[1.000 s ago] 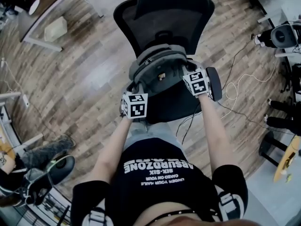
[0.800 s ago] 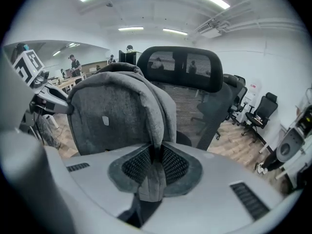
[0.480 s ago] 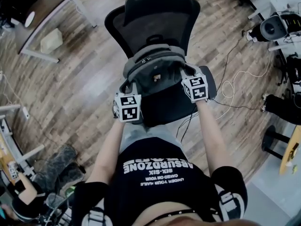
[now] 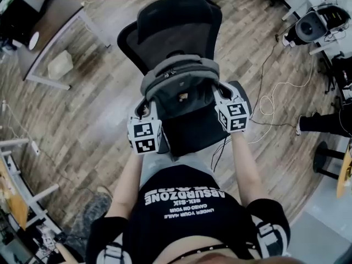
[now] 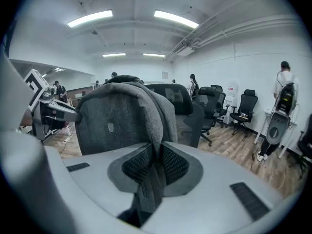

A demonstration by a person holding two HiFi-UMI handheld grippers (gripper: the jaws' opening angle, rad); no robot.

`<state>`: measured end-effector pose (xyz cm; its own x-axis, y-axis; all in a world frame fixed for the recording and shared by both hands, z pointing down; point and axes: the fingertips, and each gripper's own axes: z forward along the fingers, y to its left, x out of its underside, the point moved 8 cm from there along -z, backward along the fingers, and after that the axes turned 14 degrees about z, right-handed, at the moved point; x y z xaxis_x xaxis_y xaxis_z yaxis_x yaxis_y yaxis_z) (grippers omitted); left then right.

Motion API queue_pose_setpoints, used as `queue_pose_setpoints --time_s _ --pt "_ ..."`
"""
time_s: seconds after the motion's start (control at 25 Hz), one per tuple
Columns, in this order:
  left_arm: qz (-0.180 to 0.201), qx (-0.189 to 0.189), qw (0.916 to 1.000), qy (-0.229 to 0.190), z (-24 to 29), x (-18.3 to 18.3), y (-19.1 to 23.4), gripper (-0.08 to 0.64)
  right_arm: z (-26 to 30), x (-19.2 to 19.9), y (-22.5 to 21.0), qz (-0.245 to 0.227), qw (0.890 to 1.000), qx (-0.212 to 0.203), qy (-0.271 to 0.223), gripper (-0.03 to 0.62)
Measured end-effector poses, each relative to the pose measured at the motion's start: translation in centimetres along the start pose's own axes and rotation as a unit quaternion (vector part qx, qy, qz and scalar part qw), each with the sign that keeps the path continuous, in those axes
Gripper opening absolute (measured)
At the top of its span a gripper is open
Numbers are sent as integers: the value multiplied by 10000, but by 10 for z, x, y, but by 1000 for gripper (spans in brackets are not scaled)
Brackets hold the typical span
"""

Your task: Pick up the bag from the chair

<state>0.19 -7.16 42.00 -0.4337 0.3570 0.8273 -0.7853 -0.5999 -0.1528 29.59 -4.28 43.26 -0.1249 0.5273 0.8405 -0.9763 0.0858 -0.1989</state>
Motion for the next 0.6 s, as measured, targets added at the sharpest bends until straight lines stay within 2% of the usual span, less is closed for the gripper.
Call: queue_pose_setpoints --time_s 0.36,0.6 --pt "107 165 9989 -426 -21 -37 -2 83 -51 -16 2 239 9978 115 -600 60" --pt "225 467 9960 -728 -38 -63 -1 83 -84 -30 9 415 9925 253 -1122 60"
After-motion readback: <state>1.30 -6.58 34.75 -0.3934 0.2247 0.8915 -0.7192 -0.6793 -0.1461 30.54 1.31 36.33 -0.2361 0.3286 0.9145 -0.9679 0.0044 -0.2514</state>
